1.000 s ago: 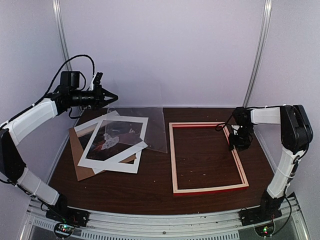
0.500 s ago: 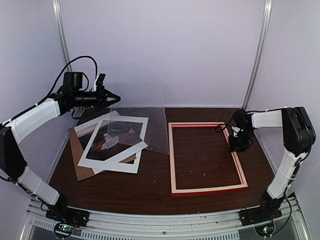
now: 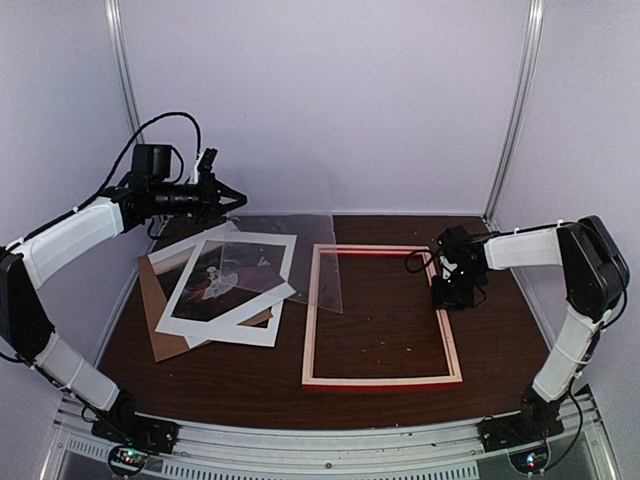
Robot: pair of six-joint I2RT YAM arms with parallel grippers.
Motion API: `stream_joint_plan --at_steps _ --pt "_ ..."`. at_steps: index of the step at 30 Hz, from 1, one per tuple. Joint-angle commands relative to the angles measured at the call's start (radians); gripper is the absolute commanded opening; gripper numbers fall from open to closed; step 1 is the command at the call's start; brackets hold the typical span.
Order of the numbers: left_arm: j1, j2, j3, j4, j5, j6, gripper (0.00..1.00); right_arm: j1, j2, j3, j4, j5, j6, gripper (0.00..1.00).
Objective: Put the photo into the frame
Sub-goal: Move the frame body to the center of the board, then place the glass panel in the frame body.
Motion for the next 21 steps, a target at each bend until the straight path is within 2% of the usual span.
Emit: stream_joint_plan --at_steps 1,4,10,21 --pt "-0.033 -0.005 -0.004 0.093 -0.016 -0.006 0.00 0.058 -0.010 -0.060 0.096 -0.052 0.130 0.39" --pt "-0.068 -0.003 -0.028 0.128 -0.032 -0.031 0.00 0.060 -0.029 -0.081 0.129 -0.079 0.158 0.48" --pt "-0.165 0.001 -0.078 0.293 -0.045 -0.150 0.00 0.018 -0.107 -0.047 0.074 -0.060 0.113 0.58" --pt "-0.325 0.147 -0.042 0.520 -0.040 -0.326 0.00 -0.226 -0.197 0.014 -0.044 -0.011 -0.041 0.61"
